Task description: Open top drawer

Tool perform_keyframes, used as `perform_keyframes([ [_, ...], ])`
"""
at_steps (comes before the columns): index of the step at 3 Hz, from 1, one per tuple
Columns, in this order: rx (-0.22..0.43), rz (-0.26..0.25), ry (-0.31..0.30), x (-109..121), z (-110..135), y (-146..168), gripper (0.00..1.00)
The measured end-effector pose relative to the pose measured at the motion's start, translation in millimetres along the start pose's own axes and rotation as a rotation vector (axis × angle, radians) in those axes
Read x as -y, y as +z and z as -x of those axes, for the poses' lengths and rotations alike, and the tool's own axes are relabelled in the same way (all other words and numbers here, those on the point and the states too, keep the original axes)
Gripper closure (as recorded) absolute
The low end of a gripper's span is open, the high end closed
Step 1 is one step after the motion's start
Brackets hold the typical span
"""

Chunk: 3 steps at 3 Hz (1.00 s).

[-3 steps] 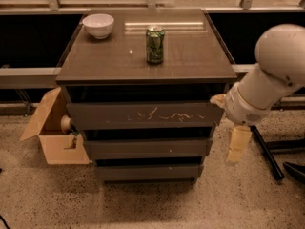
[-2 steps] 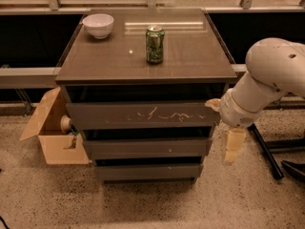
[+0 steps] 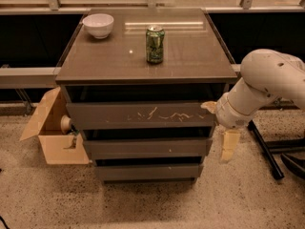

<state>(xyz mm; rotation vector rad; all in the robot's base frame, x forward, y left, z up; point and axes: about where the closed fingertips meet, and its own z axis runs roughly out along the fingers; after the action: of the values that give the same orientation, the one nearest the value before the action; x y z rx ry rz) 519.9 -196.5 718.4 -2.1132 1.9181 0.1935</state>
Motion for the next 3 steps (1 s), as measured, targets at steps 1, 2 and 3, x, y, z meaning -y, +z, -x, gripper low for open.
perform_keyframes([
  [1,-0.013,-0.005,-0.008,2.1,-1.4,0.9,0.00],
  [2,-0.033,-0.028,-0.073,35.1,-15.4,14.4,0.00],
  [3,-0.036,-0.047,-0.115,61.7,-26.9,26.6,0.00],
])
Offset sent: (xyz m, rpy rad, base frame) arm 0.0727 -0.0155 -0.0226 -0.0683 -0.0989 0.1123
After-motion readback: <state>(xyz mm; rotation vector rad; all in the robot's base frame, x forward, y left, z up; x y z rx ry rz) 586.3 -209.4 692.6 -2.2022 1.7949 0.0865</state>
